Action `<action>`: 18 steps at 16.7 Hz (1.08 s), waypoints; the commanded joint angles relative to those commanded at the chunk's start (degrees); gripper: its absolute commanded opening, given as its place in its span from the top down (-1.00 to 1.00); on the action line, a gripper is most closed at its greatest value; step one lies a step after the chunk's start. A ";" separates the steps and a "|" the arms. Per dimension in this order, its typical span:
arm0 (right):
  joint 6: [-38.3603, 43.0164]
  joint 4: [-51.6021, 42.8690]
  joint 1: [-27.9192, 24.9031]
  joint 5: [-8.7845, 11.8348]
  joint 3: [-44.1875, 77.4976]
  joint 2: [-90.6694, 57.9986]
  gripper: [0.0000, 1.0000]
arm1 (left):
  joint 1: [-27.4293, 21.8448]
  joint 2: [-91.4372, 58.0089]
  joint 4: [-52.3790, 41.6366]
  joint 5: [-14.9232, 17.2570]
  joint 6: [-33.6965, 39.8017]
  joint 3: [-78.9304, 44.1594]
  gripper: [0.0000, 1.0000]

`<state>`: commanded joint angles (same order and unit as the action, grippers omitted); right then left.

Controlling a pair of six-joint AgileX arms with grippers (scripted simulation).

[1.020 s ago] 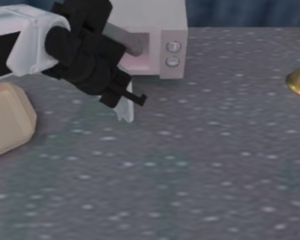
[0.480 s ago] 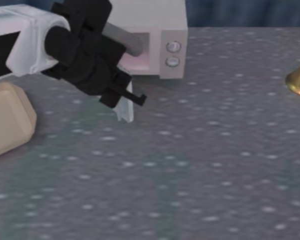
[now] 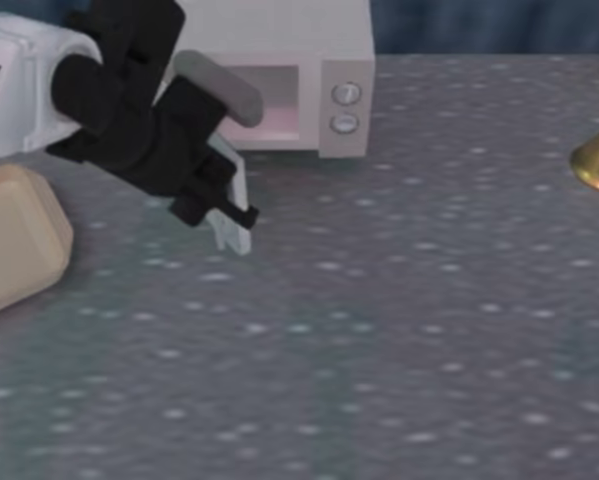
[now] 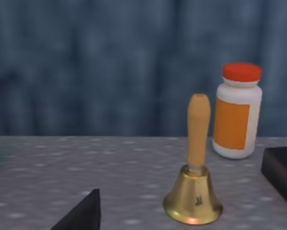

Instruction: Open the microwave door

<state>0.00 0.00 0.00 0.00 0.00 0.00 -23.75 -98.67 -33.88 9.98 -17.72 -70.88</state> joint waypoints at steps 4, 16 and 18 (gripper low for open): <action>0.00 0.00 0.00 0.00 0.00 0.00 -1.00 | 0.32 0.43 0.08 0.45 -0.77 0.12 1.00; 0.00 0.00 0.00 0.00 0.00 0.00 -1.00 | 0.32 0.43 0.08 0.45 -0.77 0.12 1.00; 0.00 0.00 0.00 0.00 0.00 0.00 -1.00 | 0.32 0.43 0.08 0.45 -0.77 0.12 1.00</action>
<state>0.00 0.00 0.00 0.00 0.00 0.00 -23.43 -98.24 -33.80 10.43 -18.49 -70.76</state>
